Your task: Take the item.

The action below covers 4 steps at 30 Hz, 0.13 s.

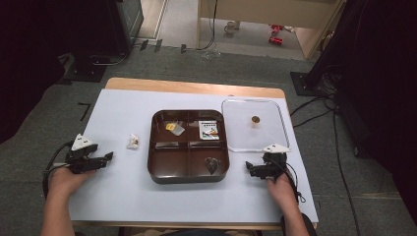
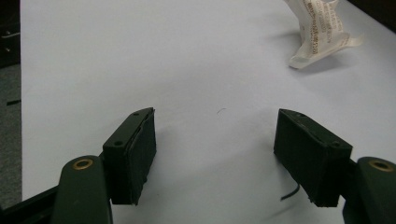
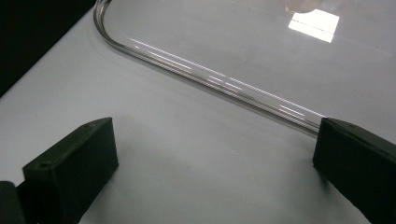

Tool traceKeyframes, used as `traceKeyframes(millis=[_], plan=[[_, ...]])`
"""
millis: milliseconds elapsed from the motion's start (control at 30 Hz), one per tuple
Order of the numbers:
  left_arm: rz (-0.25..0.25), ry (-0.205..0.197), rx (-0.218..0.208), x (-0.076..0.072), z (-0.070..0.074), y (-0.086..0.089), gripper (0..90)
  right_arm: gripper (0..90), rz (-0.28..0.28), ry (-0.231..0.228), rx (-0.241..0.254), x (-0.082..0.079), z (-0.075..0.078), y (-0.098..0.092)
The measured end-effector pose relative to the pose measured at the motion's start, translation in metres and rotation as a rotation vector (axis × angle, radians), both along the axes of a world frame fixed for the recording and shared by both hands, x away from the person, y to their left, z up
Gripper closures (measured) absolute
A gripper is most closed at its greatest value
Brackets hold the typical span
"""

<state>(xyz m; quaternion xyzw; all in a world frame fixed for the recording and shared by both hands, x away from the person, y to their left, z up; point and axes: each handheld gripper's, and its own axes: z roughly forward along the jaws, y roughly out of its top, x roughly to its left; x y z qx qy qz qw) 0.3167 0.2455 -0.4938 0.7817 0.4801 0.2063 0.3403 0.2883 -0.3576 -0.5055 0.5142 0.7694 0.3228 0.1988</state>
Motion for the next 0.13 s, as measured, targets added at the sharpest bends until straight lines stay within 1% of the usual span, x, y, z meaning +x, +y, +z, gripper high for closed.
traceKeyframes(millis=[133], plan=[[0.009, -0.002, 0.009, -0.0003, 0.0, -0.0008, 28.8, 0.0, 0.0, -0.001, 0.0, 0.0, -0.0001, 0.0]])
